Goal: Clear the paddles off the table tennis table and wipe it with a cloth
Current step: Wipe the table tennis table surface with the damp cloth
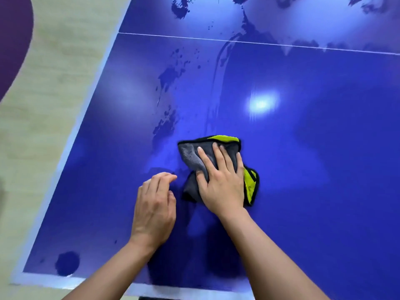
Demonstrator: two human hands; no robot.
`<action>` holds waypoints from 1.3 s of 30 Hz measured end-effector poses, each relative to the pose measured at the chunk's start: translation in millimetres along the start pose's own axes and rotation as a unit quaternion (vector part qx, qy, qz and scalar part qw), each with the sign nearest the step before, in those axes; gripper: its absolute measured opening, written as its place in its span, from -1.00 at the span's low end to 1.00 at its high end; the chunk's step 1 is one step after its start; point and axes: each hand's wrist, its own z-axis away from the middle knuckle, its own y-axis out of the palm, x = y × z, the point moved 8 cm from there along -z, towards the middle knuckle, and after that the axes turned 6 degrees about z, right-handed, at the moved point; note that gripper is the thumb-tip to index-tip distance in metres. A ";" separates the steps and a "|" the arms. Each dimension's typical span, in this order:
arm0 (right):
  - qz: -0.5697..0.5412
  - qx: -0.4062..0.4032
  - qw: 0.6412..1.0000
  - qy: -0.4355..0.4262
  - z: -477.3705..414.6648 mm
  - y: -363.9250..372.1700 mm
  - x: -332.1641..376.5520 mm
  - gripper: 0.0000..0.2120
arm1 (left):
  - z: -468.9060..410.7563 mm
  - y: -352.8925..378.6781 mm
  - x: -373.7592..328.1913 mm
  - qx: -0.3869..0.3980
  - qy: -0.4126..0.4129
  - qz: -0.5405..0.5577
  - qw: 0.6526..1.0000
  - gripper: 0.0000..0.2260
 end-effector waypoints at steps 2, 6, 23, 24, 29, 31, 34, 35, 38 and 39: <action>0.004 0.009 1.000 0.004 -43.0 2.9 -5.3 -0.46 | -29.3 3.0 -2.8 -0.002 0.014 0.006 1.000 -0.65; 0.017 0.039 0.999 0.007 -131.5 12.6 -21.7 -0.46 | -84.9 13.2 -10.1 0.007 0.043 0.016 0.999 -0.66; -0.003 0.077 0.994 0.075 -384.7 39.7 -110.0 -0.44 | -203.7 103.7 -98.9 0.032 0.120 -0.052 0.991 -0.56; -0.004 0.075 0.995 0.068 -390.0 39.4 -114.9 -0.44 | -203.8 109.2 -100.8 0.032 0.115 -0.058 0.991 -0.54; 0.000 0.049 0.993 0.107 -392.5 26.8 -192.2 -0.43 | -202.7 122.4 -101.0 0.023 0.108 -0.083 0.990 -0.51; 0.016 0.044 0.987 0.154 -385.1 16.3 -255.3 -0.42 | -203.0 122.8 -101.4 0.018 0.101 -0.088 0.991 -0.51; 0.056 0.048 0.970 0.231 -364.6 -1.5 -358.6 -0.40 | -203.6 124.0 -104.4 0.014 0.093 -0.088 0.992 -0.51; 0.064 0.052 0.963 0.255 -355.4 -6.3 -387.4 -0.39 | -203.2 124.4 -104.3 0.014 0.090 -0.089 0.992 -0.51; 0.084 0.029 0.951 0.297 -332.4 -19.3 -432.9 -0.35 | -203.1 125.2 -102.5 0.012 0.089 -0.088 0.992 -0.51; 0.092 0.013 0.952 0.290 -329.8 -22.1 -435.1 -0.35 | -203.1 125.2 -101.6 0.010 0.090 -0.087 0.992 -0.51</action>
